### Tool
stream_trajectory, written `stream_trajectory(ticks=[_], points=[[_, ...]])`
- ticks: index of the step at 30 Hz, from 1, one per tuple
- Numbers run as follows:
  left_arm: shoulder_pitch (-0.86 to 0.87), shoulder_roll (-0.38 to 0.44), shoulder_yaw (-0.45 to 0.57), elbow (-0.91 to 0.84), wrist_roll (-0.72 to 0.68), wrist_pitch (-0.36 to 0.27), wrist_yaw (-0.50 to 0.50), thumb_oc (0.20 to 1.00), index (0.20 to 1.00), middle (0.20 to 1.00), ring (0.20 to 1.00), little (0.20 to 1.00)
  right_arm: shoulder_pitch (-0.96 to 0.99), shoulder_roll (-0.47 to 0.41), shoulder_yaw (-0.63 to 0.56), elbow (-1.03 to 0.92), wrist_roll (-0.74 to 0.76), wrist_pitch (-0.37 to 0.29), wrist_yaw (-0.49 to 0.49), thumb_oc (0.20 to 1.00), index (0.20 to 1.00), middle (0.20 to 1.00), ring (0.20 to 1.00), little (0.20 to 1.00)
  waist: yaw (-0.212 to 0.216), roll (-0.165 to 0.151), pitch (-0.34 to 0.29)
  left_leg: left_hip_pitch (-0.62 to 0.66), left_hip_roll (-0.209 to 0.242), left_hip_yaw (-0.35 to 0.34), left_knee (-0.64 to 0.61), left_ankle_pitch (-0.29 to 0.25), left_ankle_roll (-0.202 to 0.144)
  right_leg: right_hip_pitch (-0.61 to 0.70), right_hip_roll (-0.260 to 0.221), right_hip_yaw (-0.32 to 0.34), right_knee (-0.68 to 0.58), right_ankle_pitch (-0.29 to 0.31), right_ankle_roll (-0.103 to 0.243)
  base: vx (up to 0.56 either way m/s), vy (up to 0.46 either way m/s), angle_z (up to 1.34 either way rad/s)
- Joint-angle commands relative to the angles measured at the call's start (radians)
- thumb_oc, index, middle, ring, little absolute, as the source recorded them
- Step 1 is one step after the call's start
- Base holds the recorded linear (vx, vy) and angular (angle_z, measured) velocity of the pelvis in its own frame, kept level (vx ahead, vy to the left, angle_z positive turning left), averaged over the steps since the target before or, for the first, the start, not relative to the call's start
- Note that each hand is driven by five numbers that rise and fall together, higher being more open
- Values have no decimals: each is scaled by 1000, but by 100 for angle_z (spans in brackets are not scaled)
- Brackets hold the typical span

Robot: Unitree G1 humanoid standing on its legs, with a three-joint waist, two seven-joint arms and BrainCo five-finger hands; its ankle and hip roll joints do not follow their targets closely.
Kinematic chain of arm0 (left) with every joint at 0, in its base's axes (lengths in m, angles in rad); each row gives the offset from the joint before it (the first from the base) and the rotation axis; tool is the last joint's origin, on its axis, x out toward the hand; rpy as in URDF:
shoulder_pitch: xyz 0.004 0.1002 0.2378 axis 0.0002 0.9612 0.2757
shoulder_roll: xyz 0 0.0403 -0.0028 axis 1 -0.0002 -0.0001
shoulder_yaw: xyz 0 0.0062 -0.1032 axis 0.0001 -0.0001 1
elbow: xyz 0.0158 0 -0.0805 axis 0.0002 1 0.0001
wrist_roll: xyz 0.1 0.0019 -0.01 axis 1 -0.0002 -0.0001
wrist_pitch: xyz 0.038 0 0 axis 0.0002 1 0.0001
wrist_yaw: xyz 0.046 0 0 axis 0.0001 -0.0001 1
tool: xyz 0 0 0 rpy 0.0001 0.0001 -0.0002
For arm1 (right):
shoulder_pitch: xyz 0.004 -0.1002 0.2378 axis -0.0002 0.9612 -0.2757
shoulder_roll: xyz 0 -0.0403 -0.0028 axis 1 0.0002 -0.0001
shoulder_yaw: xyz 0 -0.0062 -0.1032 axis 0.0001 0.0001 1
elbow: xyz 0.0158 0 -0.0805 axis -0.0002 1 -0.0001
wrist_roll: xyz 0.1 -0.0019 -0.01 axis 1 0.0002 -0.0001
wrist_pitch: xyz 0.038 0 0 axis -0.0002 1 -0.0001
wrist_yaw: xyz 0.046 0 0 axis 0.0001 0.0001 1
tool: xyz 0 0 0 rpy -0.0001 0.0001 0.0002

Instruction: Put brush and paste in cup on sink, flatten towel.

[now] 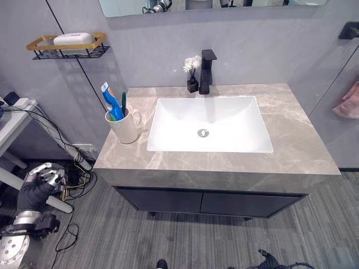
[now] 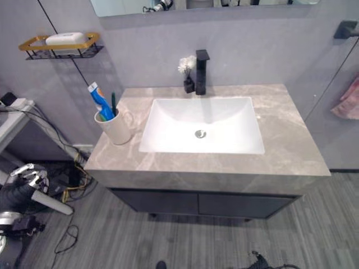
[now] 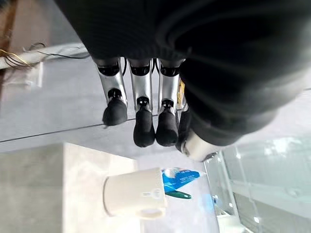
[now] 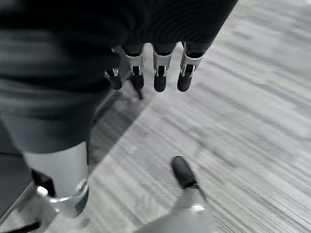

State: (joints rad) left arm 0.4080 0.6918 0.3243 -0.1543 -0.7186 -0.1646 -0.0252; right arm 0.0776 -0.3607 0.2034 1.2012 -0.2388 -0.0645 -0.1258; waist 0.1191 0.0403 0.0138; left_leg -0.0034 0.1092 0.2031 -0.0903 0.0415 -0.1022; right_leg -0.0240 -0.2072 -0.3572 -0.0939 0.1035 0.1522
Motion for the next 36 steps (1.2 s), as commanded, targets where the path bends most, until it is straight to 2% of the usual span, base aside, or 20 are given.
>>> stream_trajectory(ticks=[1, 2, 8, 15, 17, 36], points=[[-52, 111, 17, -8, -59, -31, -3, 200, 200, 200, 200, 200, -42, -3, 16, 21, 36, 14, -33, 1000, 1000, 1000, 1000, 1000, -16, -36, 16, -50, 9, -63, 3, 10, 11, -14, -65, -24, 7, 46, 79, 37, 8, -3], [-60, 149, 7, 27, -87, -17, -14, 200, 200, 200, 200, 200, -36, -7, 11, 42, 36, 21, -29, 1000, 1000, 1000, 1000, 1000, -22, -40, 20, -61, 13, -59, 3, 12, 9, -30, -61, -19, 7, 52, 81, 23, -5, -5], [-70, 225, -11, 77, -109, -2, -20, 200, 200, 200, 200, 200, -38, -10, 37, 4, 53, 18, -20, 1000, 1000, 1000, 1000, 1000, -35, -52, 37, -87, 24, -45, 3, 20, 2, -76, -49, 3, 7, 57, 81, 25, 3, -10], [-118, 255, -52, 124, -107, 0, -1, 200, 200, 200, 200, 200, -56, -15, 57, -60, 83, 9, -24, 1000, 1000, 1000, 1000, 1000, -47, -56, 56, -120, 32, -44, 3, 35, -7, -113, -43, 11, 7, 65, 82, 6, 0, -1], [-147, 278, -75, 138, -110, -4, 0, 200, 200, 200, 200, 200, -67, -53, 142, -137, -22, 6, -27, 1000, 1000, 1000, 1000, 1000, -49, -55, 67, -142, 38, -52, 3, 43, -14, -131, -39, 7, 7, 69, 83, 0, 0, 0], [-290, 261, -200, 223, -48, 4, 23, 200, 200, 200, 200, 200, -54, -61, 121, -125, 17, 12, -32, 1000, 1000, 1000, 1000, 1000, -92, -50, 81, -190, 46, -52, 3, 51, -25, -180, -38, 13, 7, 73, 82, 4, 0, -1]])
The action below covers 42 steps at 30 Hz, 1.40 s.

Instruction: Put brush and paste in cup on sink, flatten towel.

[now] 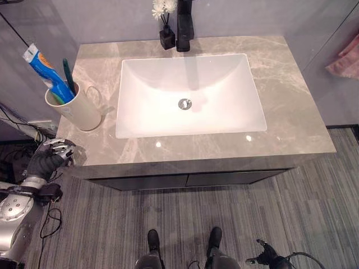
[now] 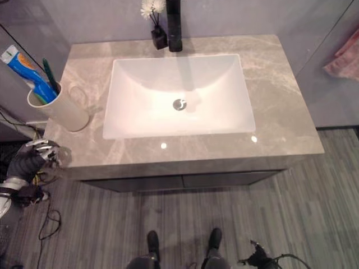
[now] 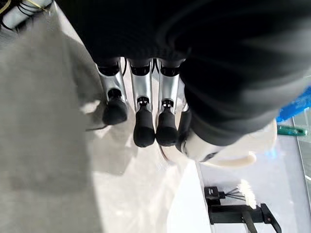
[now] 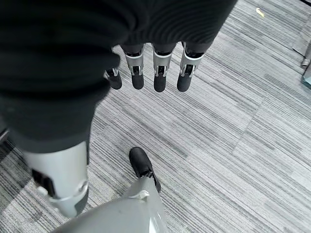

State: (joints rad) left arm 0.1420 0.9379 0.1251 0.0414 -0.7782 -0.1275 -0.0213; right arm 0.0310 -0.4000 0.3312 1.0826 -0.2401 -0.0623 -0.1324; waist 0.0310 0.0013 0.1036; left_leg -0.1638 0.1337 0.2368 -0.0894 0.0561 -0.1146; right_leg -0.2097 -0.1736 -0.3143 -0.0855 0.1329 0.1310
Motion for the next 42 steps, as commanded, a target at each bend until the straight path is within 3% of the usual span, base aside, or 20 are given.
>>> stream_trajectory(ticks=[1, 18, 42], points=[[-33, 12, -8, 36, 16, -32, 22, 200, 200, 200, 200, 200, -8, -21, -6, -6, 21, 10, -26, 1000, 1000, 1000, 1000, 1000, -6, -11, -11, -28, 23, -83, 2, 36, -13, 4, -71, -29, -2, 44, 103, 52, -6, -3], [-192, -126, -43, 198, 145, -24, 114, 200, 200, 200, 200, 200, 5, -9, 18, -85, 13, 13, -6, 1000, 1000, 1000, 1000, 1000, -32, -29, -12, -40, 36, -75, 2, 32, -14, -20, -58, -11, -2, 37, 96, 17, -3, -3], [-598, -19, -154, 502, 162, -23, 221, 200, 200, 200, 200, 200, -1, -27, 38, -160, 57, 9, -7, 1000, 1000, 1000, 1000, 1000, -76, -79, 28, -104, 40, -82, 2, 45, -17, -88, -46, 10, -2, 59, 101, -1, 0, -1]])
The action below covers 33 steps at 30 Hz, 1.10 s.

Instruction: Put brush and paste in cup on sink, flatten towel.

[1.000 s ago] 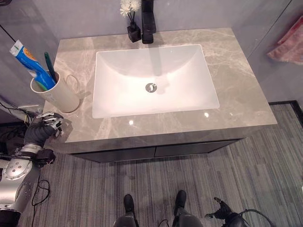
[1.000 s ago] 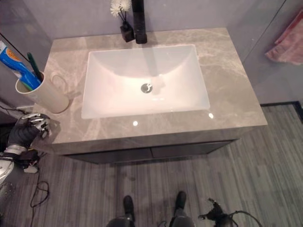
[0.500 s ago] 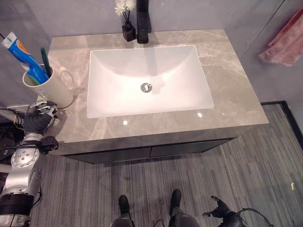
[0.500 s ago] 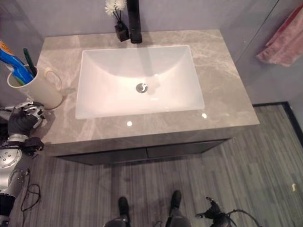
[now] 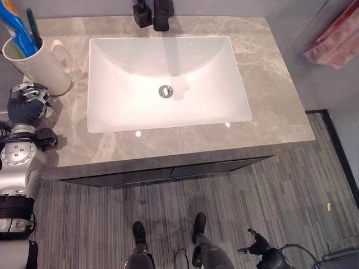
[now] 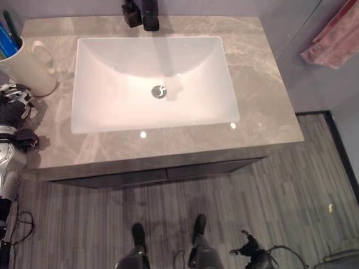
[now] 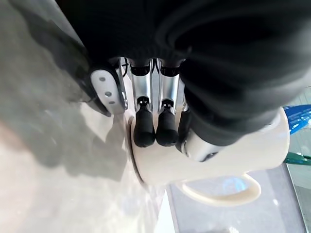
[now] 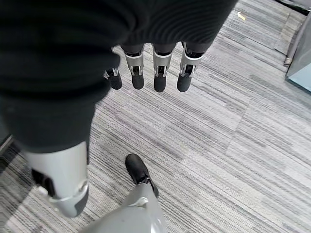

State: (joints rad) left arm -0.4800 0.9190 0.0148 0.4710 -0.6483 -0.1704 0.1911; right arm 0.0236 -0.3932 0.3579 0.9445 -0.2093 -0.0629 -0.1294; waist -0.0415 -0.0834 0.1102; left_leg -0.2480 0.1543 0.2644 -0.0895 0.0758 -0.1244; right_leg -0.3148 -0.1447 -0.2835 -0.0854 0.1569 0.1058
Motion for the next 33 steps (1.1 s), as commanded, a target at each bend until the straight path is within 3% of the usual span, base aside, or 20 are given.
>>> stream_trajectory(ticks=[1, 8, 11, 13, 15, 17, 18, 19, 20, 23, 25, 27, 28, 29, 31, 32, 33], points=[[16, 0, -47, 81, 32, 20, 9, 200, 200, 200, 200, 200, 6, -34, 12, -23, 26, 9, -9, 1000, 1000, 1000, 1000, 1000, -4, 4, 22, -21, 19, -109, 2, 26, -8, 16, -74, -20, -2, 35, 127, 0, 0, 0], [-32, -7, -69, 118, 49, 30, 23, 200, 200, 200, 200, 200, 5, -32, 21, -29, 28, 8, -8, 1000, 1000, 1000, 1000, 1000, -7, -9, 21, -23, 23, -109, 2, 26, -8, 16, -70, -19, -2, 35, 125, 0, 0, 0], [41, -33, -46, 29, 88, 39, 24, 200, 200, 200, 200, 200, 13, -10, 19, 20, 21, 17, -7, 1000, 1000, 1000, 1000, 1000, 6, -13, 9, 18, 23, -116, 2, 12, -4, 69, -71, -32, -2, 15, 117, 63, -20, 1], [250, -56, 58, -175, 132, 37, -4, 200, 200, 200, 200, 200, 33, 9, 1, 69, -14, 27, 15, 1000, 1000, 1000, 1000, 1000, 36, -17, -19, 95, 18, -123, 2, -14, 5, 161, -73, -48, -2, -17, 108, 168, 7, 0], [358, -79, 121, -259, 151, 32, -22, 200, 200, 200, 200, 200, 25, 15, -17, 101, -16, 32, 25, 1000, 1000, 1000, 1000, 1000, 57, -12, -30, 146, 11, -129, 2, -27, 11, 223, -75, -61, -2, -36, 106, 115, 72, 37], [518, -157, 211, -384, 168, 12, -37, 200, 200, 200, 200, 200, 19, 24, -37, 129, -28, 28, 35, 1000, 1000, 1000, 1000, 1000, 81, -7, -51, 207, -11, -132, 2, -53, 29, 298, -90, -77, -2, -46, 104, 66, 195, 43], [619, -216, 263, -485, 291, 2, -53, 200, 200, 200, 200, 200, 26, 26, -56, 121, -39, 20, 45, 1000, 1000, 1000, 1000, 1000, 99, -5, -64, 249, -30, -134, 10, -79, 44, 345, -101, -84, -2, -60, 103, 43, 238, 20], [660, -224, 289, -522, 353, -8, -55, 200, 200, 200, 200, 200, 23, 29, -62, 129, -42, 17, 48, 1000, 1000, 1000, 1000, 1000, 107, -9, -62, 252, -42, -138, 39, -95, 53, 362, -113, -89, -2, -58, 102, -19, 332, 20], [733, -284, 332, -592, 317, -48, -75, 200, 200, 200, 200, 200, 36, 27, -76, 120, -59, 13, 59, 1000, 1000, 1000, 1000, 1000, 121, -14, -50, 247, -73, -150, 131, -148, 73, 396, -148, -95, 22, -59, 105, -95, 299, 29], [805, -327, 369, -654, 318, -74, -108, 200, 200, 200, 200, 200, 42, 23, -116, 125, -61, 9, 58, 1000, 1000, 1000, 1000, 1000, 127, -13, -42, 231, -127, -160, 192, -188, 102, 389, -203, -83, 76, -13, 120, -164, 319, 31], [838, -326, 383, -675, 325, -81, -126, 200, 200, 200, 200, 200, 52, 20, -138, 137, -57, 6, 56, 1000, 1000, 1000, 1000, 1000, 132, -15, -43, 234, -182, -167, 181, -199, 138, 346, -258, -57, 140, 86, 143, -142, 323, 13], [839, -318, 385, -676, 327, -79, -127, 200, 200, 200, 200, 200, 53, 20, -141, 135, -55, 7, 56, 1000, 1000, 1000, 1000, 1000, 130, -16, -41, 231, -198, -167, 177, -194, 149, 323, -276, -45, 165, 123, 147, -95, 210, 4], [843, -316, 389, -680, 332, -81, -123, 200, 200, 200, 200, 200, 48, 16, -139, 120, -52, 5, 57, 1000, 1000, 1000, 1000, 1000, 126, 0, -15, 237, -205, -167, 170, -190, 167, 271, -288, -47, 229, 137, 136, -122, 243, -4], [839, -314, 389, -678, 340, -78, -120, 200, 200, 200, 200, 200, 50, 15, -138, 113, -49, 3, 56, 1000, 1000, 1000, 1000, 1000, 129, 10, -1, 237, -204, -160, 168, -187, 175, 243, -281, -61, 266, 110, 129, -127, 292, -28], [820, -308, 372, -670, 348, -79, -123, 200, 200, 200, 200, 200, 58, 25, -134, 119, -33, -2, 59, 1000, 1000, 1000, 1000, 1000, 104, 24, 9, 248, -203, -170, 159, -181, 179, 202, -186, 11, 299, -2, 99, -7, 127, -35], [813, -301, 366, -666, 347, -80, -125, 200, 200, 200, 200, 200, 65, 30, -134, 123, -18, -6, 58, 1000, 1000, 1000, 1000, 1000, 87, 28, 8, 251, -203, -174, 151, -175, 183, 180, -115, 57, 290, -59, 74, 29, 77, 0], [812, -294, 366, -663, 348, -81, -125, 200, 200, 200, 200, 200, 73, 33, -122, 134, -6, -13, 60, 1000, 1000, 1000, 1000, 1000, 79, 26, 16, 259, -213, -170, 140, -172, 191, 144, -46, 54, 278, -84, 49, 15, 58, 24]])
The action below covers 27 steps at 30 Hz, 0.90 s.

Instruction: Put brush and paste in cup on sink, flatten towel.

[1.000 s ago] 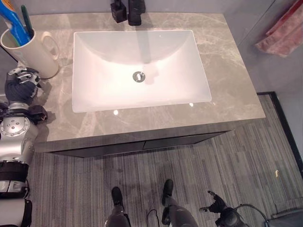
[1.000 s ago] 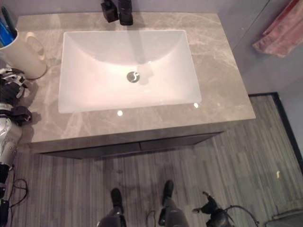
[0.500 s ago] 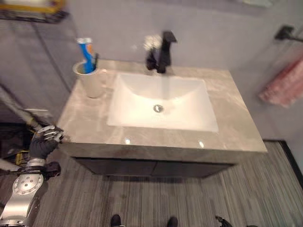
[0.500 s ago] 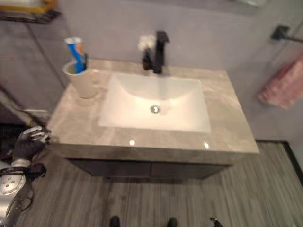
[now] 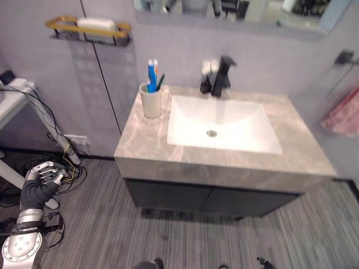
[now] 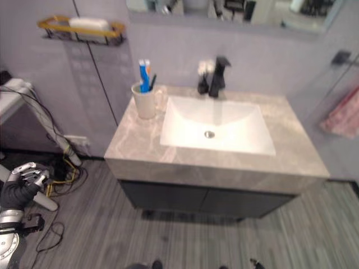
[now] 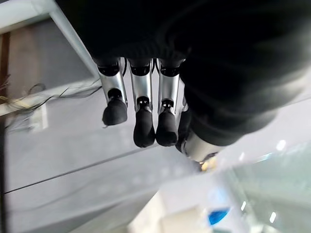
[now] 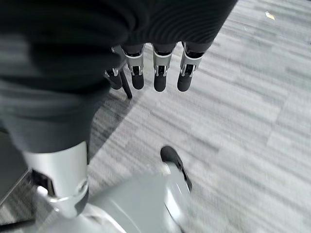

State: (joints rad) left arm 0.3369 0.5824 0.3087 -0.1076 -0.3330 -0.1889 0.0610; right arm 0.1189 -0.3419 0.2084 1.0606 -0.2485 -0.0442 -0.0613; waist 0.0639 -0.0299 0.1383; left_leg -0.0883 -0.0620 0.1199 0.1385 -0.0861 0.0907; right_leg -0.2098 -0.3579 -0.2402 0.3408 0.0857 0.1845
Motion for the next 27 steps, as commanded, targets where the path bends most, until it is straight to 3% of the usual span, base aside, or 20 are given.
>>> stream_trajectory(ticks=[1, 5, 6, 11, 14, 15, 16, 17, 19, 20, 21, 22, 23, 25, 27], points=[[-6, 44, 78, -86, 38, -62, 12, 200, 200, 200, 200, 200, -24, -17, 35, 20, 31, -30, -8, 1000, 1000, 1000, 1000, 1000, -16, -30, -10, 98, 1, -16, -92, -10, -23, 34, 165, -36, -160, -4, -36, 19, 31, -3], [-12, 32, 78, -103, 31, -59, 15, 200, 200, 200, 200, 200, -21, -11, 56, 27, 22, -26, -7, 1000, 1000, 1000, 1000, 1000, -18, -35, -13, 109, 5, -14, -97, -20, -34, 60, 194, -84, -215, -10, -36, 78, -59, 6], [-28, 32, 66, -92, 27, -62, 19, 200, 200, 200, 200, 200, -26, -7, 63, 38, 24, -26, -5, 1000, 1000, 1000, 1000, 1000, -26, -37, -13, 111, 8, -20, -87, -25, -38, 62, 219, -47, -224, -16, -36, 109, -107, 7], [-22, 29, 56, -113, 1, -63, -3, 200, 200, 200, 200, 200, -36, -17, 67, 67, 27, -26, -17, 1000, 1000, 1000, 1000, 1000, -23, -39, -35, 115, 30, -15, -68, -39, -57, 117, 255, -42, -287, -19, -51, 149, -132, 0], [-73, 33, 17, -99, -25, -66, 5, 200, 200, 200, 200, 200, -50, -44, 66, 37, 53, -34, -32, 1000, 1000, 1000, 1000, 1000, -28, -40, -23, 56, 61, -24, 92, -55, -92, 151, 281, -42, -307, -46, -84, 130, -198, 4], [-96, 30, -3, -97, -27, -66, 6, 200, 200, 200, 200, 200, -52, -61, 64, 7, 60, -39, -37, 1000, 1000, 1000, 1000, 1000, -24, -38, 0, -9, 77, -40, 243, 0, -134, 183, 296, -48, -325, -58, -107, 59, -167, 31], [-98, 30, -4, -96, -27, -67, 6, 200, 200, 200, 200, 200, -52, -61, 63, 7, 60, -38, -37, 1000, 1000, 1000, 1000, 1000, -28, -40, -4, -20, 74, -43, 248, 5, -133, 177, 294, -53, -326, -54, -107, 23, -183, 36], [-119, 27, -23, -96, -26, -66, 6, 200, 200, 200, 200, 200, -58, -79, 55, -6, 70, -41, -44, 1000, 1000, 1000, 1000, 1000, -12, -36, 28, -100, 72, -86, 414, 81, -181, 204, 304, -61, -340, -63, -129, -12, -89, 49], [-127, 24, -29, -92, -25, -68, 9, 200, 200, 200, 200, 200, -62, -83, 53, -5, 70, -40, -47, 1000, 1000, 1000, 1000, 1000, -15, -38, 28, -130, 67, -103, 430, 107, -186, 204, 300, -70, -347, -66, -133, 15, -50, 25], [-134, 20, -33, -90, -27, -69, 11, 200, 200, 200, 200, 200, -60, -85, 52, -6, 71, -39, -49, 1000, 1000, 1000, 1000, 1000, -16, -38, 29, -145, 79, -104, 412, 115, -186, 212, 299, -72, -352, -71, -134, 122, 18, -11], [-138, 18, -35, -86, -24, -69, 17, 200, 200, 200, 200, 200, -53, -86, 43, 3, 74, -38, -54, 1000, 1000, 1000, 1000, 1000, -16, -40, 24, -155, 115, -97, 313, 91, -174, 231, 295, -70, -365, -81, -126, 118, 22, -8], [-139, 18, -35, -86, -24, -69, 17, 200, 200, 200, 200, 200, -53, -85, 42, 3, 74, -38, -54, 1000, 1000, 1000, 1000, 1000, -17, -43, 23, -155, 111, -95, 307, 97, -172, 228, 292, -70, -365, -78, -125, 152, 54, 10], [-134, 17, -34, -81, -23, -72, 20, 200, 200, 200, 200, 200, -51, -84, 40, 12, 74, -38, -59, 1000, 1000, 1000, 1000, 1000, -13, -43, 22, -148, 128, -99, 230, 71, -162, 234, 291, -64, -364, -86, -118, 123, 84, 10], [-124, 18, -32, -81, -14, -72, 30, 200, 200, 200, 200, 200, -43, -82, 47, 27, 59, -40, -61, 1000, 1000, 1000, 1000, 1000, -9, -38, 13, -132, 159, -140, 20, 131, -164, 235, 291, -47, -354, -98, -106, 178, 138, -7], [-116, 21, -30, -84, -10, -76, 38, 200, 200, 200, 200, 200, -36, -80, 46, 61, 51, -38, -72, 1000, 1000, 1000, 1000, 1000, -1, -19, 15, -151, 215, -222, -104, 237, -195, 255, 289, -14, -344, -121, -98, 178, 204, -32]])
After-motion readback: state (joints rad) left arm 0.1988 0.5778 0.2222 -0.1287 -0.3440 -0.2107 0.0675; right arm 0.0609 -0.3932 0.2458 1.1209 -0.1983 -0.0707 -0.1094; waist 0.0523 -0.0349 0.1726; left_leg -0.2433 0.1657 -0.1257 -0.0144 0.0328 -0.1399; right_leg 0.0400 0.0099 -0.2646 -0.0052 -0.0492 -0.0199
